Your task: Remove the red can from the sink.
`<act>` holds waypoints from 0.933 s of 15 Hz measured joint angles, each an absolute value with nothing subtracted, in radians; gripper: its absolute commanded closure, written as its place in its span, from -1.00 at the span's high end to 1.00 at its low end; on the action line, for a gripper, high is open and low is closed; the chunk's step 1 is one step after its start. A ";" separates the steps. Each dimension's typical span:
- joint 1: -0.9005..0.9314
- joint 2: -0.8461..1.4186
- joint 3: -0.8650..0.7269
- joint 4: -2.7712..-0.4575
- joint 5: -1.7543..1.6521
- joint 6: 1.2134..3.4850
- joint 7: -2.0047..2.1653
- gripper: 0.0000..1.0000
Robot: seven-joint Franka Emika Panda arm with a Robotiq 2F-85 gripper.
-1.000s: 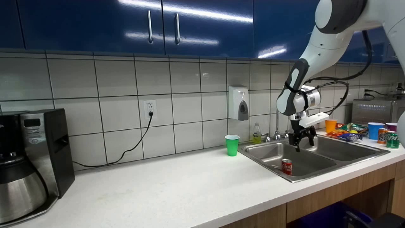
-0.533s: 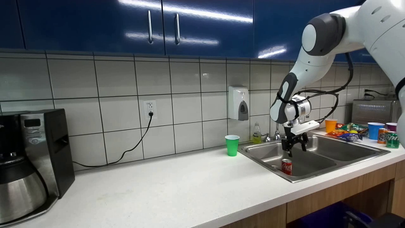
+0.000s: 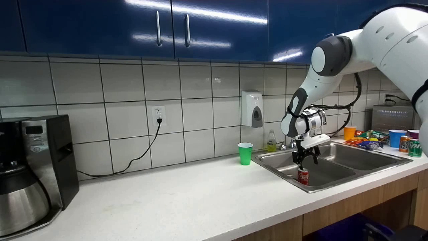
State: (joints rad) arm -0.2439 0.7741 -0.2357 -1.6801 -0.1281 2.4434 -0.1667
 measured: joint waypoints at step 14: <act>-0.287 0.944 -0.234 -1.486 -0.110 2.442 -0.149 1.00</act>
State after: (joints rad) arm -0.2872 0.9442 -0.2343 -1.4862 -0.1105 2.4419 -0.1492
